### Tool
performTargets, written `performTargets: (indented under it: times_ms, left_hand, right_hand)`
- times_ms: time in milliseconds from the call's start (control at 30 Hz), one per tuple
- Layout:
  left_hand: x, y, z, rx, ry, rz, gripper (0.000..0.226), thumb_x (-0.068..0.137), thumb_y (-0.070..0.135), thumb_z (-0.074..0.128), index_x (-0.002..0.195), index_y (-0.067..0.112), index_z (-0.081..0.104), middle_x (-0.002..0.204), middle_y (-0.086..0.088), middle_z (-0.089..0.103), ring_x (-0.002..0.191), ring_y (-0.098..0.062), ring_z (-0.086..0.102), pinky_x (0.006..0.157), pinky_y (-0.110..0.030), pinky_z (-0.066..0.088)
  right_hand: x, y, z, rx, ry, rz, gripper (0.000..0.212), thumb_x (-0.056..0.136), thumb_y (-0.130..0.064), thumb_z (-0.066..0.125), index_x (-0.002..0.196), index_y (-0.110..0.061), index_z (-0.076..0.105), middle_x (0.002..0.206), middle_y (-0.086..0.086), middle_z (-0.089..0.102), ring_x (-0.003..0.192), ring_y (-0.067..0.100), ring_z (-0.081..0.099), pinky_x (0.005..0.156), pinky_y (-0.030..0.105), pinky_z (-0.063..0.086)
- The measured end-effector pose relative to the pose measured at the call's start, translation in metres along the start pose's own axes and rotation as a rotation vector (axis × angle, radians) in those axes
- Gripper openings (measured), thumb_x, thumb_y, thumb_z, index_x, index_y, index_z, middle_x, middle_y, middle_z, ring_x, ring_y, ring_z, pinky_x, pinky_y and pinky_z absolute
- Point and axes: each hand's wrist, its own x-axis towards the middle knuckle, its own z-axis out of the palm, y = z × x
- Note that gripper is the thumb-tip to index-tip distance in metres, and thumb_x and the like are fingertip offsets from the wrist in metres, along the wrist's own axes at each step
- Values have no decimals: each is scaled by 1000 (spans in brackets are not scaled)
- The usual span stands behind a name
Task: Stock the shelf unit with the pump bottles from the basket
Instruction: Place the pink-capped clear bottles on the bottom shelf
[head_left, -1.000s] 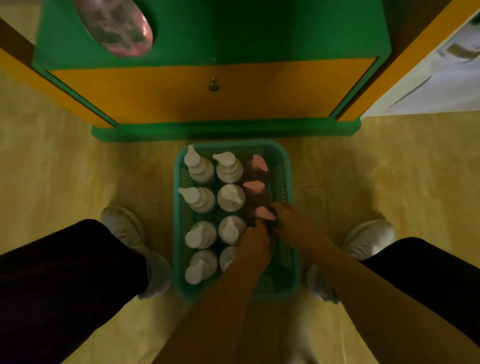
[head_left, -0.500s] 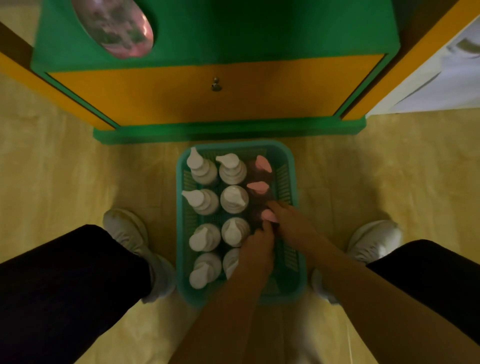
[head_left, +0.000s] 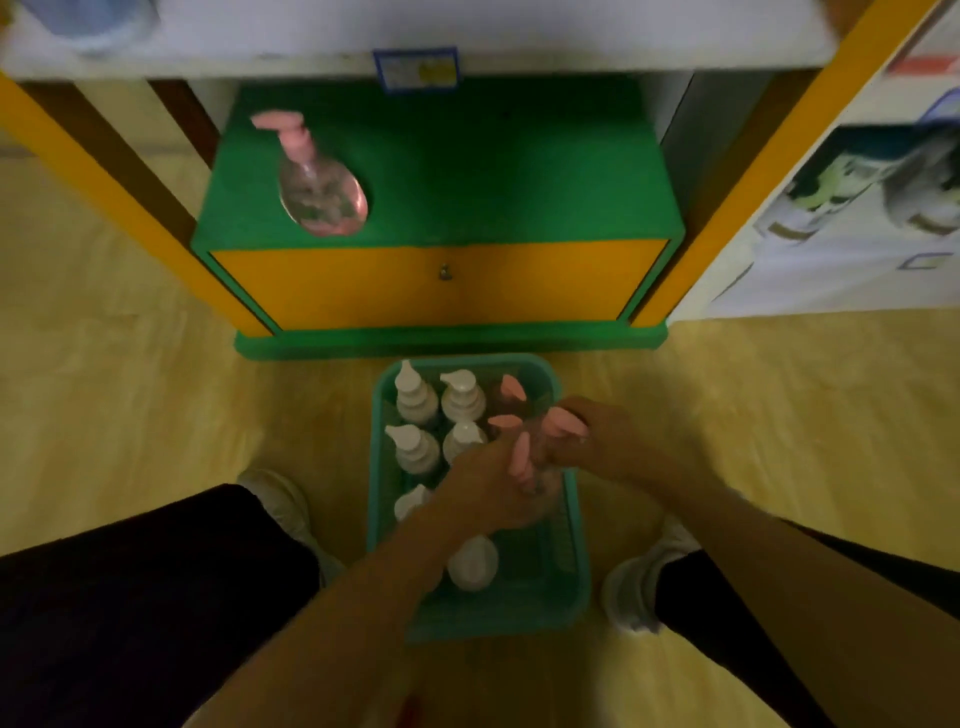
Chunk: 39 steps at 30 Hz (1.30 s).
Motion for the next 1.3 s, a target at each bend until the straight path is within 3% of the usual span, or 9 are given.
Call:
performTargets:
  times_ms: [100,200,267,433,533,633,833,1200,1300]
  left_hand:
    - [-14,23,-54,73,44,130,32,89,27,59,118,16,50,107,5,57,97,-12,54,75,-16,38]
    - [-36,44,-117,-134,139,150,50,73,32,75,117,24,54,103,10,58,100,-13,59,82,-27,49]
    - [-49,54,-154,-229,164,164,59,72,27,78,125,23,52,108,10,60,100,-11,59,85,-30,53]
    - [-74,79,-215,-562,283,191,32,81,13,70,111,18,60,94,10,65,84,-1,60,62,-8,51]
    - [-75,80,-220,-790,354,166,21,84,19,65,105,19,64,93,6,67,86,-10,64,68,-20,54]
    - [-71,81,-227,-945,358,114,9,87,24,59,94,24,65,93,-1,68,88,-21,66,67,-30,54]
    - [-62,73,-240,-1017,372,133,14,84,34,60,92,27,68,102,-9,70,97,-29,67,85,-46,55]
    - [-60,62,-227,-1235,291,126,27,87,34,56,108,19,64,114,-13,68,106,-31,65,92,-53,50]
    - [-55,63,-223,-1326,249,88,31,89,36,54,111,15,62,115,-16,65,107,-35,63,83,-48,54]
  right_hand:
    - [-19,-36,-40,-39,75,-130,41,71,-61,68,101,-35,62,95,-16,64,88,1,60,81,25,51]
    - [-37,-81,-78,170,95,-152,36,76,-22,77,106,-32,60,99,-7,66,94,9,64,75,26,53]
    - [-44,-107,-96,282,140,-190,42,77,-13,75,113,-29,59,103,-4,67,100,16,64,76,24,51]
    - [-57,-167,-120,626,327,-283,38,75,-33,75,110,-43,63,114,-4,68,106,15,64,88,37,54]
    - [-54,-182,-115,815,384,-273,46,68,-48,70,110,-28,68,107,0,71,100,22,67,85,39,55]
    - [-47,-194,-109,945,382,-251,37,79,-41,61,106,-17,69,94,4,73,89,24,70,68,29,55]
    - [-31,-208,-113,870,338,-171,37,86,-49,54,103,-19,69,93,6,73,82,23,71,64,30,55]
    - [-33,-208,-110,933,367,-125,38,88,-51,53,106,-21,67,101,6,72,89,23,71,65,31,55]
    - [-33,-206,-112,949,364,-114,40,87,-53,53,108,-21,66,101,7,73,89,24,72,71,35,57]
